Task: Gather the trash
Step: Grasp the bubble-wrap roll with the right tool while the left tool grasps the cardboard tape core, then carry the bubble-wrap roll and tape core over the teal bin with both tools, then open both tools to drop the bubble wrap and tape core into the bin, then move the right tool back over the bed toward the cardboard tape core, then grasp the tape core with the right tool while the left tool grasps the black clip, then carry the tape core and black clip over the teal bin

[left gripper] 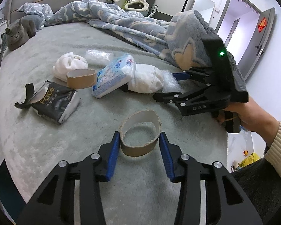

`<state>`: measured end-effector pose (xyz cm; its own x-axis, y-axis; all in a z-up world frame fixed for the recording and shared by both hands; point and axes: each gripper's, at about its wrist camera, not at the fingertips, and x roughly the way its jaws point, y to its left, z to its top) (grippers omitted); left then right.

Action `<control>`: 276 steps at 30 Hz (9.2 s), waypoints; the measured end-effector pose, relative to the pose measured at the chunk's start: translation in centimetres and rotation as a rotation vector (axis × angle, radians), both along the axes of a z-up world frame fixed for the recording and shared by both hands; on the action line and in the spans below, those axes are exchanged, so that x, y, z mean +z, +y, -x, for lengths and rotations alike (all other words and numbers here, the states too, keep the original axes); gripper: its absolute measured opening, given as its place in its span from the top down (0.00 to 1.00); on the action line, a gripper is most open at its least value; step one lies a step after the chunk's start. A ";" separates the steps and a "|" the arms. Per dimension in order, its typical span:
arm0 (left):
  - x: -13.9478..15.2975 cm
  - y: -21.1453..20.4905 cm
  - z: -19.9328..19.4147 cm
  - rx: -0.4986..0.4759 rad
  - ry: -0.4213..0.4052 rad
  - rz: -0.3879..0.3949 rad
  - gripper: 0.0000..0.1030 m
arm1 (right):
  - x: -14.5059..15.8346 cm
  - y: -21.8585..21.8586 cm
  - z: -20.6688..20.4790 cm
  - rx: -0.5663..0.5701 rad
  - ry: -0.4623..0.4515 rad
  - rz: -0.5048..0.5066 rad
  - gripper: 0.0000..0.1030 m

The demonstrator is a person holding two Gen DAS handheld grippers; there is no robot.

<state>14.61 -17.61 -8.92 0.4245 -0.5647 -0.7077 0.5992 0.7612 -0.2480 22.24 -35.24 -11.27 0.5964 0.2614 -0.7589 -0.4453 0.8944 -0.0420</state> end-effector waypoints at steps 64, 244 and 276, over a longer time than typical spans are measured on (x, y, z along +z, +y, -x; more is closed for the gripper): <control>-5.8 34.5 -4.1 0.553 0.231 -0.174 0.55 | 4.8 35.7 -0.1 0.111 0.088 -0.140 0.36; -1.3 10.9 -14.8 0.257 -0.009 -0.095 0.79 | 6.0 11.6 -7.6 -0.056 -0.005 -0.205 0.58; -0.6 20.8 -6.4 0.428 0.063 -0.118 0.79 | 6.8 21.3 0.3 0.033 0.016 -0.233 0.58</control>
<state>21.04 3.19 -9.48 0.5564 -0.2617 -0.7886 0.2107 0.9625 -0.1707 21.91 -13.90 -4.52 0.5735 0.4495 -0.6849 -0.4734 0.8642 0.1708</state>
